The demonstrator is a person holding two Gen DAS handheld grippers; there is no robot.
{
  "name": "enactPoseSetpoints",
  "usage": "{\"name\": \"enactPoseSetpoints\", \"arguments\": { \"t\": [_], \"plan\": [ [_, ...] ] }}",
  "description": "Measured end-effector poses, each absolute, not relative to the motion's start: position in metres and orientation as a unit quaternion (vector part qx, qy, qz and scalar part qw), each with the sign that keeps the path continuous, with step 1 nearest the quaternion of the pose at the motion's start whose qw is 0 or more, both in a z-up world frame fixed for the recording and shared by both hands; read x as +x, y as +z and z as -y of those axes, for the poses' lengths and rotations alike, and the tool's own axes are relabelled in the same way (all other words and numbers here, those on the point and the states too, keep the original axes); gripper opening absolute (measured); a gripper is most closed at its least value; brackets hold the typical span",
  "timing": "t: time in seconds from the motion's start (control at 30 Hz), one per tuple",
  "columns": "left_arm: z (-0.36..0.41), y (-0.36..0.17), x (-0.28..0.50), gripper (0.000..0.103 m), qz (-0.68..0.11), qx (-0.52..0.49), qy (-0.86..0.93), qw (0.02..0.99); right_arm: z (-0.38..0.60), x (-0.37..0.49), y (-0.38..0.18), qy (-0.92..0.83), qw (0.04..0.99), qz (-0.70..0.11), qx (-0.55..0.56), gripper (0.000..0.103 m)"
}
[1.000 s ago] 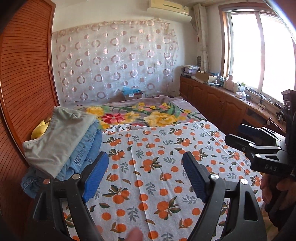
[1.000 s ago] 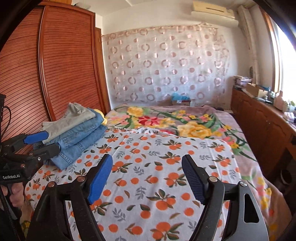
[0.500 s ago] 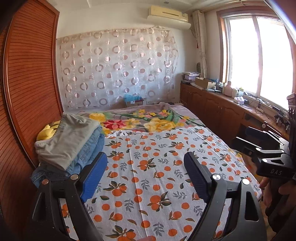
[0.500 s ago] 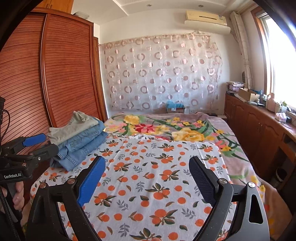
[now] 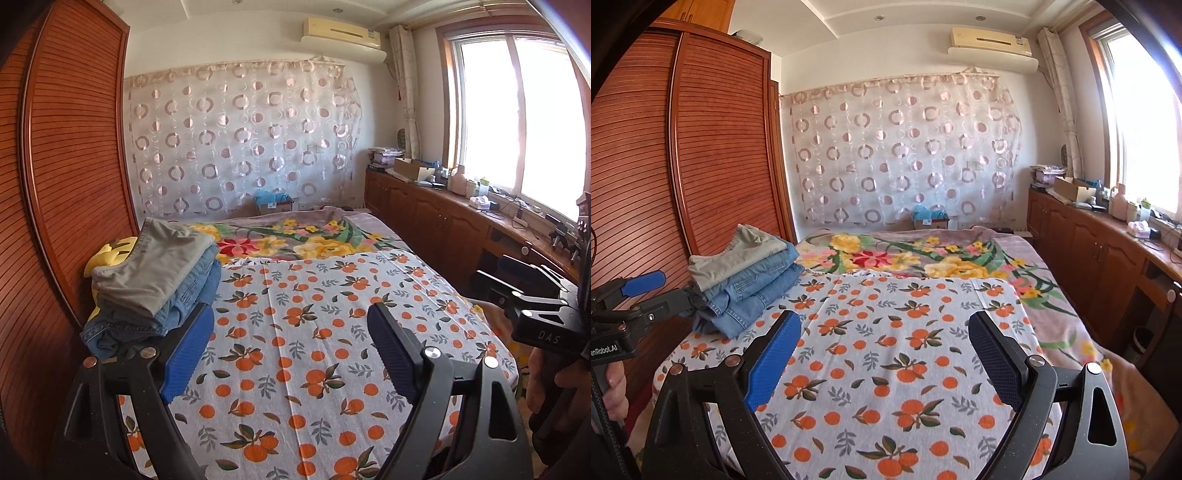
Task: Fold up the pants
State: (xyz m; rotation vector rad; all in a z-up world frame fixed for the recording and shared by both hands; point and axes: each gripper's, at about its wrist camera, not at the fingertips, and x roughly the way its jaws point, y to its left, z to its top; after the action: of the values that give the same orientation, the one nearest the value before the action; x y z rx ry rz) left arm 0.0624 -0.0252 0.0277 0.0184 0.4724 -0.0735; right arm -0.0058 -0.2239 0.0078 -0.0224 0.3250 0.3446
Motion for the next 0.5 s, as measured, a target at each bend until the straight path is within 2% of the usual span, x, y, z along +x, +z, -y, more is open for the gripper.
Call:
{"name": "enactPoseSetpoints", "arguments": {
  "t": [0.5],
  "plan": [
    [0.007,0.002,0.065,0.086,-0.254,-0.002,-0.021,0.967,0.230,0.001,-0.002,0.170,0.971,-0.169,-0.014,0.093]
  ]
}}
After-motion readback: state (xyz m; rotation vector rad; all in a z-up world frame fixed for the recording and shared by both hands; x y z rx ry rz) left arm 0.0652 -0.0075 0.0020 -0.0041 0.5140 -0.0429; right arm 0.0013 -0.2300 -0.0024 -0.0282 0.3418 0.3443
